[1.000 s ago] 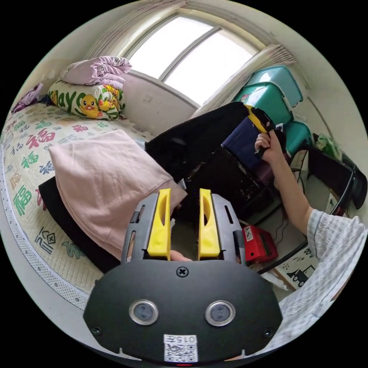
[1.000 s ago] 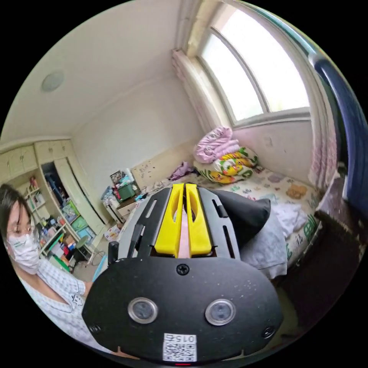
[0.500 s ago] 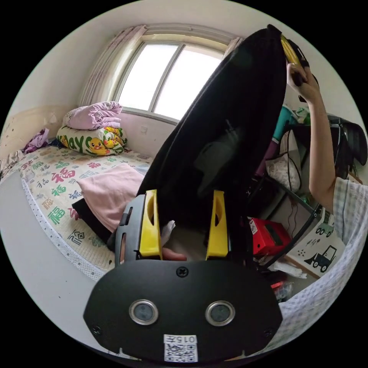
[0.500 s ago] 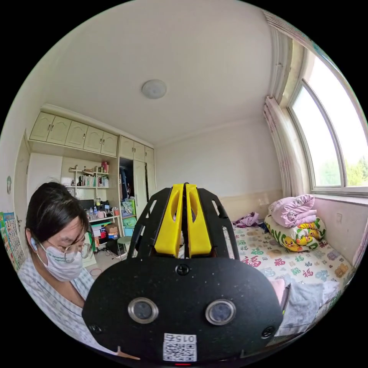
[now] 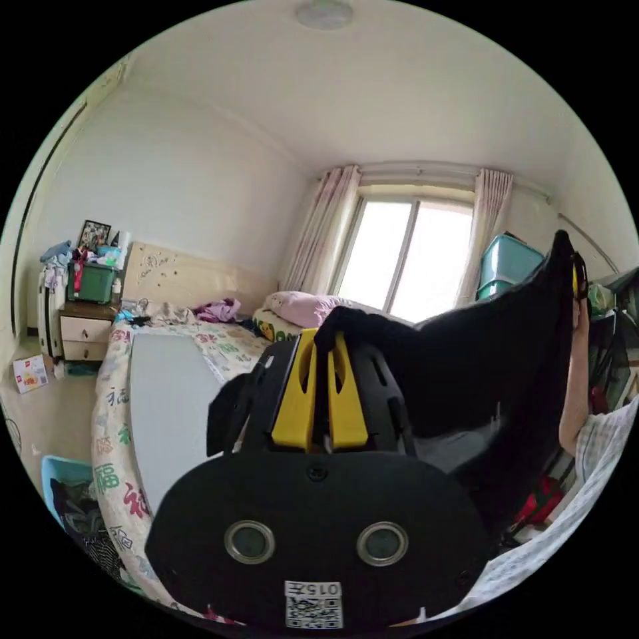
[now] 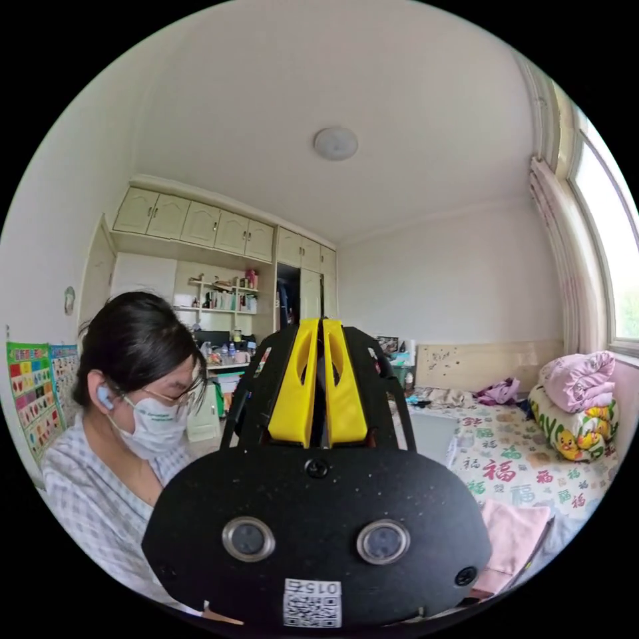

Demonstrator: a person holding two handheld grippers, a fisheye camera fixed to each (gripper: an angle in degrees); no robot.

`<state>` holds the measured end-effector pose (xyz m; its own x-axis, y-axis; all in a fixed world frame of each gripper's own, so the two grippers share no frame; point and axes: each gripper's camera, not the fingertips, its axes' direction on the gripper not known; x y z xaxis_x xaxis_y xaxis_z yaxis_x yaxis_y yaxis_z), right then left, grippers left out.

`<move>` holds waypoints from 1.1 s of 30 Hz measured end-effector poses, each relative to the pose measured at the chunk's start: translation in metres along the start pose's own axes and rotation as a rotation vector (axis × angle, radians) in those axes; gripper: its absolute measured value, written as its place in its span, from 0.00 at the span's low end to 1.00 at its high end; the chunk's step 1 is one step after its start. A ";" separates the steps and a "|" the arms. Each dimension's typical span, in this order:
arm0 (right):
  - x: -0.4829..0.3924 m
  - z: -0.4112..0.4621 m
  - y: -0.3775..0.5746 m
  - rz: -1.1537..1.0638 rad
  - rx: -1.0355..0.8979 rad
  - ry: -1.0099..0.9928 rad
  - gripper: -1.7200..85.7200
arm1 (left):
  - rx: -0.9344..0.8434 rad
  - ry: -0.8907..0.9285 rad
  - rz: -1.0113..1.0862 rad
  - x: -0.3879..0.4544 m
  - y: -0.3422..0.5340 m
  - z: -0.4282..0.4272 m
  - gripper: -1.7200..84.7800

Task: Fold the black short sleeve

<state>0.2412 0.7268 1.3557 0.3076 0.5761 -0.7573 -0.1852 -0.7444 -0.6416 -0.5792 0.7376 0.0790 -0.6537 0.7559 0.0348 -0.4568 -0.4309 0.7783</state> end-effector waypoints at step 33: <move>0.214 0.165 0.458 0.721 -0.787 0.207 0.16 | -0.978 0.803 0.009 0.161 0.256 0.129 0.14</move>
<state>0.0680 0.5653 0.8796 0.5313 -0.0965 -0.8417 0.2419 -0.9349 0.2598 -0.7233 0.8124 0.3653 -0.6836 0.3875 -0.6185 -0.4797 -0.8772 -0.0193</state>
